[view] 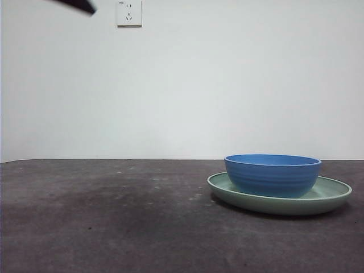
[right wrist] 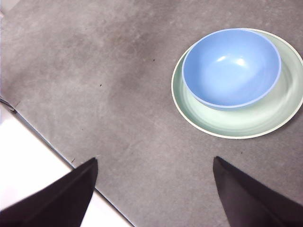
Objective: Pick up the blue bowl, put it on the green plate, put it on desk
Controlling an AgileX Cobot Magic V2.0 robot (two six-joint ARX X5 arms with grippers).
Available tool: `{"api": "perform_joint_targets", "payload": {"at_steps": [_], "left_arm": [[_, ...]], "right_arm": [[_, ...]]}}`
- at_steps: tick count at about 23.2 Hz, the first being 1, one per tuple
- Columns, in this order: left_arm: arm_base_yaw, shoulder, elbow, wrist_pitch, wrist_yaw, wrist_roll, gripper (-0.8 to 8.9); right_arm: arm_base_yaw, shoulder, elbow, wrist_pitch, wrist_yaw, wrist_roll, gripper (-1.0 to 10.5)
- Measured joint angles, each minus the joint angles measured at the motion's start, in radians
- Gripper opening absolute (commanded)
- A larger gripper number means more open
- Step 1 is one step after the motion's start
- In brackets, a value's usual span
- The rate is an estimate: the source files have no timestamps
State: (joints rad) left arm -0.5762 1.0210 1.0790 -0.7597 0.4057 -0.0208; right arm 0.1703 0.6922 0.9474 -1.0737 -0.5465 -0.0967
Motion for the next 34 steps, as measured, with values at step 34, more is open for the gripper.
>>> {"api": "perform_joint_targets", "payload": {"at_steps": [34], "left_arm": [[0.0, -0.067, -0.14, 0.031, 0.072, 0.002, 3.16]], "right_arm": [[-0.023, 0.073, 0.0, 0.101, 0.259, 0.15, 3.9]]}}
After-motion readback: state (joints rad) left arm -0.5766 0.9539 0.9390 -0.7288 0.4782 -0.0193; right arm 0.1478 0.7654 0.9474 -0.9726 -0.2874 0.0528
